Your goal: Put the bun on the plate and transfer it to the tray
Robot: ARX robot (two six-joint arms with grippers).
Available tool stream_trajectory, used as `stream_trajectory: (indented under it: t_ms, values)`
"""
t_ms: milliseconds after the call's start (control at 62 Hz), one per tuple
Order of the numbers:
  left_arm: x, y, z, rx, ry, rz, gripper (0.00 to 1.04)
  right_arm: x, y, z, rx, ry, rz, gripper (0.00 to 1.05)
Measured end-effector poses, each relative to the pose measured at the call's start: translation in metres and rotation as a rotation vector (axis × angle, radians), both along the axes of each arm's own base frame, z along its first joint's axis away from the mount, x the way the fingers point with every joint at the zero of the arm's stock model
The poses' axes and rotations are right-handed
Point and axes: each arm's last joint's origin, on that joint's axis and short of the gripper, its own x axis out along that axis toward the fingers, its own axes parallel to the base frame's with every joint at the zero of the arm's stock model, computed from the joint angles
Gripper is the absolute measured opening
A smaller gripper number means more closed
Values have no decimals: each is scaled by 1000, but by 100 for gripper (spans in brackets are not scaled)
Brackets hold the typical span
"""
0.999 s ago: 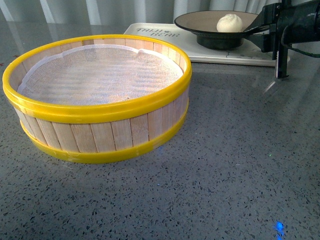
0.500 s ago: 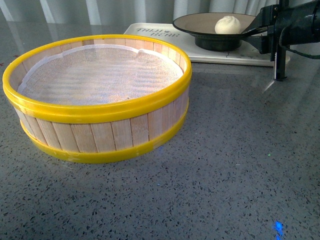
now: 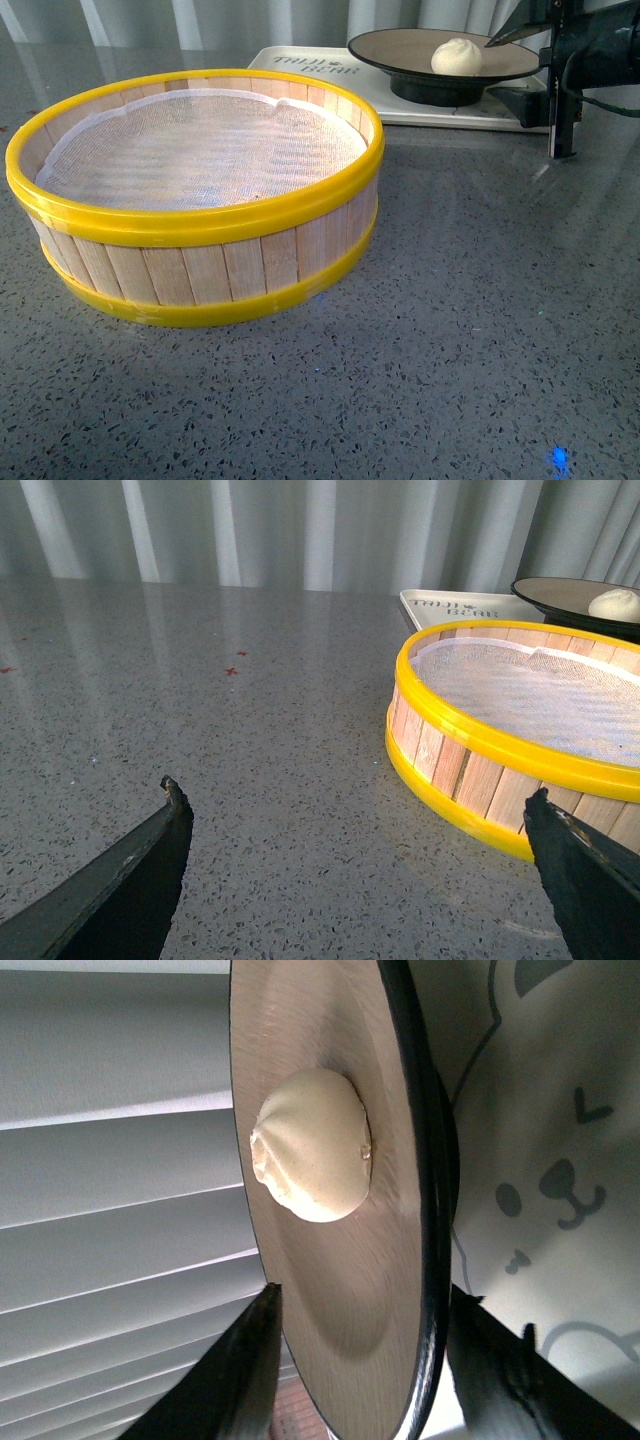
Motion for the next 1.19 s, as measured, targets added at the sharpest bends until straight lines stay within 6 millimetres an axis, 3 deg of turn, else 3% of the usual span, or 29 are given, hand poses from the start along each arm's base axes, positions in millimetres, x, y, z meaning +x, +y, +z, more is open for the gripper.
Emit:
stream_trajectory:
  t_ms: [32,306,548,741,919,1032,1112,1193]
  values:
    - [0,0,0,0,0,0,98,-4,0,2,0,-5,-2,58]
    - [0,0,0,0,0,0,98,-29,1,16,-16,-19,-27,98]
    - [0,0,0,0,0,0,98,-67,-10,45,-92,-9,-137,96]
    - [0,0,0,0,0,0,98,-110,-40,82,-208,-29,-308,96]
    - [0,0,0,0,0,0,98,-159,-71,132,-338,-177,-456,96]
    - [0,0,0,0,0,0,98,-189,-81,153,-495,-310,-555,96]
    - [0,0,0,0,0,0,98,-210,-82,154,-659,-401,-580,96]
    - [0,0,0,0,0,0,98,-231,-79,141,-876,-481,-552,96]
